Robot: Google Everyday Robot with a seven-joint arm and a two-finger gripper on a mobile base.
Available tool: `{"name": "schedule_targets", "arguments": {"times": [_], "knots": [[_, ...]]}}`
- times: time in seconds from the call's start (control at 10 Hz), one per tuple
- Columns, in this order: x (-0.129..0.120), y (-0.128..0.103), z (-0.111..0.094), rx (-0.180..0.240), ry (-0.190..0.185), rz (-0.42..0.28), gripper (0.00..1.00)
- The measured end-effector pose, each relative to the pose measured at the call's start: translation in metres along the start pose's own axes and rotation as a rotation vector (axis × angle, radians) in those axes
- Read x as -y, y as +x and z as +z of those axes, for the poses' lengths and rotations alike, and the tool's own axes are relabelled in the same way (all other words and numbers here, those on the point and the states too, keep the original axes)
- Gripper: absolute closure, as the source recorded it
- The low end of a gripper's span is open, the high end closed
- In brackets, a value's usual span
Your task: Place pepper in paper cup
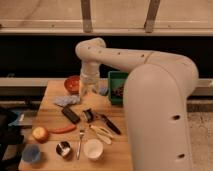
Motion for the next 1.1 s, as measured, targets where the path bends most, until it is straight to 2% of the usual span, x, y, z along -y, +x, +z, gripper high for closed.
{"name": "schedule_targets", "arguments": {"times": [0.1, 0.6, 0.8, 0.9, 1.1], "knots": [[-0.010, -0.001, 0.002, -0.007, -0.011, -0.021, 0.38], [-0.007, -0.001, 0.001, -0.007, -0.006, -0.019, 0.38], [-0.014, -0.003, 0.007, -0.018, -0.002, -0.050, 0.38], [-0.027, -0.006, 0.014, -0.032, -0.003, -0.082, 0.38], [-0.068, -0.010, 0.033, -0.070, -0.010, -0.175, 0.38]]}}
